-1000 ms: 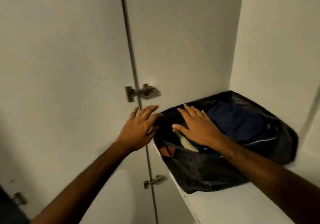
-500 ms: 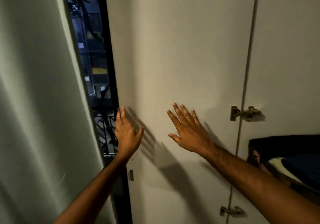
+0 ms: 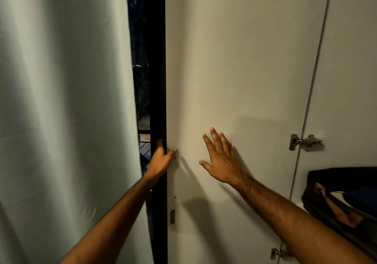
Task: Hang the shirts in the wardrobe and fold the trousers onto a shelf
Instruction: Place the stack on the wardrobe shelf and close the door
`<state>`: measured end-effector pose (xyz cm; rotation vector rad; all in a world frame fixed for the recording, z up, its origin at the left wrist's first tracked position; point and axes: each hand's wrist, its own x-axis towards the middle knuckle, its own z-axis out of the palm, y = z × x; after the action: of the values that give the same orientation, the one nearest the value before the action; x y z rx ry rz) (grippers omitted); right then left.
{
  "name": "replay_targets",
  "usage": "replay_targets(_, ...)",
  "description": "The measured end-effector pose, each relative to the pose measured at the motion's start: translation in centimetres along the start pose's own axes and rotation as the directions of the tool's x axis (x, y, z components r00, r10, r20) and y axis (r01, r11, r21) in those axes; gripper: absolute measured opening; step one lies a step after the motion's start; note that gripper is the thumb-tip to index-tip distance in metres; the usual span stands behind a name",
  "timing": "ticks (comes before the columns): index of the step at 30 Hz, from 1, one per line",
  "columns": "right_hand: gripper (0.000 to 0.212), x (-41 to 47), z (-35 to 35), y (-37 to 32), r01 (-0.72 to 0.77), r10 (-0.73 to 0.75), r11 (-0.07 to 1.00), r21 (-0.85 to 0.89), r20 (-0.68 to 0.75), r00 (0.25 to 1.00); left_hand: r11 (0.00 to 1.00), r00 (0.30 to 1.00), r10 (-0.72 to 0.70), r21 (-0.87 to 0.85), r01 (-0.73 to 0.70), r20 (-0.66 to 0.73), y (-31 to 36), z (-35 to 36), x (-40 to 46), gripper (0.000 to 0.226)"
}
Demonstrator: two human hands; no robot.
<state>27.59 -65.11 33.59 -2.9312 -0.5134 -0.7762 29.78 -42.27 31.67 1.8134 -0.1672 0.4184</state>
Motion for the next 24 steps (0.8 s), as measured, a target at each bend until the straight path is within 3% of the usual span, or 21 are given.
replay_targets(5,0.098,-2.1,-2.1,-2.3,-0.003,0.028,0.991,0.132,-0.181,0.983,0.987,0.987,0.145,-0.062,-0.149,-0.071,2.1,-1.1,-5.1,0.036)
replay_targets(7,0.108,-4.0,-2.7,-3.7,-0.003,0.054,0.975,0.221,-0.223,0.973,0.964,0.975,0.215,-0.143,-0.222,-0.063,3.1,-1.4,-7.7,0.039)
replay_targets(9,0.119,-6.2,-3.7,-5.1,-0.015,0.099,0.936,0.352,-0.22,0.97,0.932,0.953,0.304,-0.202,-0.299,-0.008,3.8,-1.5,-10.1,0.042)
replay_targets(12,0.128,-9.7,-6.0,-6.2,-0.033,0.167,0.867,0.497,-0.229,0.959,0.878,0.898,0.418,-0.315,-0.361,0.136,4.7,-0.9,-13.2,0.027)
replay_targets(14,0.126,-12.2,-7.7,-6.2,-0.026,0.19,0.828,0.561,-0.235,0.953,0.858,0.856,0.452,-0.384,-0.34,0.251,5.4,0.2,-15.0,0.023)
replay_targets(18,0.124,-17.6,-11.4,-4.8,-0.055,0.269,0.713,0.699,-0.2,0.942,0.872,0.781,0.462,-0.379,-0.311,0.42,7.6,4.8,-18.3,0.066)
replay_targets(20,0.121,-20.1,-13.5,-4.1,-0.082,0.332,0.653,0.753,-0.187,0.924,0.881,0.707,0.462,-0.374,-0.292,0.536,9.3,7.3,-20.3,0.075)
replay_targets(24,0.082,-24.8,-16.9,-1.8,-0.152,0.423,0.653,0.742,-0.191,0.886,0.875,0.591,0.484,-0.335,-0.35,0.646,11.7,12.1,-23.1,0.073)
